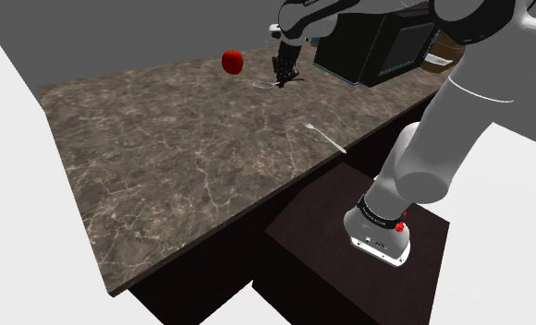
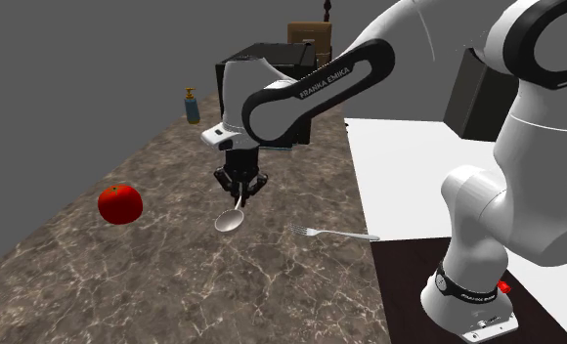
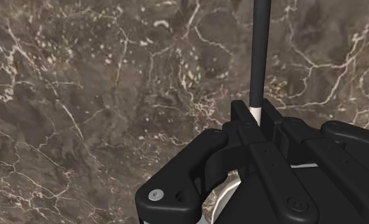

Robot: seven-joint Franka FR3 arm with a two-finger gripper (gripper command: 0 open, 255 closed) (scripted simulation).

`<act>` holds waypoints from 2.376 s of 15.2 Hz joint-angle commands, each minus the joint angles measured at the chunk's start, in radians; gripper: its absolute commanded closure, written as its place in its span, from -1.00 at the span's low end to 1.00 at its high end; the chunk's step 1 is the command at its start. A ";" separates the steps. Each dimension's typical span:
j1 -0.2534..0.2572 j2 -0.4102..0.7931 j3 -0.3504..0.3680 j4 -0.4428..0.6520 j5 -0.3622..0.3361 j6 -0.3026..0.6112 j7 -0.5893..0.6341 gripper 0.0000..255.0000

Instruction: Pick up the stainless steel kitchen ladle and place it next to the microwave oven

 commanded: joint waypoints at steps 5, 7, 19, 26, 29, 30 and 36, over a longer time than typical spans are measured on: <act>0.002 -0.036 0.003 0.049 -0.025 -0.079 0.020 1.00; 0.002 -0.045 0.004 0.067 -0.031 -0.105 0.025 1.00; 0.005 -0.080 0.011 0.196 -0.052 -0.263 0.044 1.00; 0.006 -0.083 0.013 0.286 -0.054 -0.357 0.048 1.00; 0.007 -0.081 0.014 0.329 -0.053 -0.398 0.048 1.00; 0.007 -0.080 0.013 0.343 -0.052 -0.411 0.048 1.00; 0.007 -0.066 0.012 0.438 -0.045 -0.494 0.045 1.00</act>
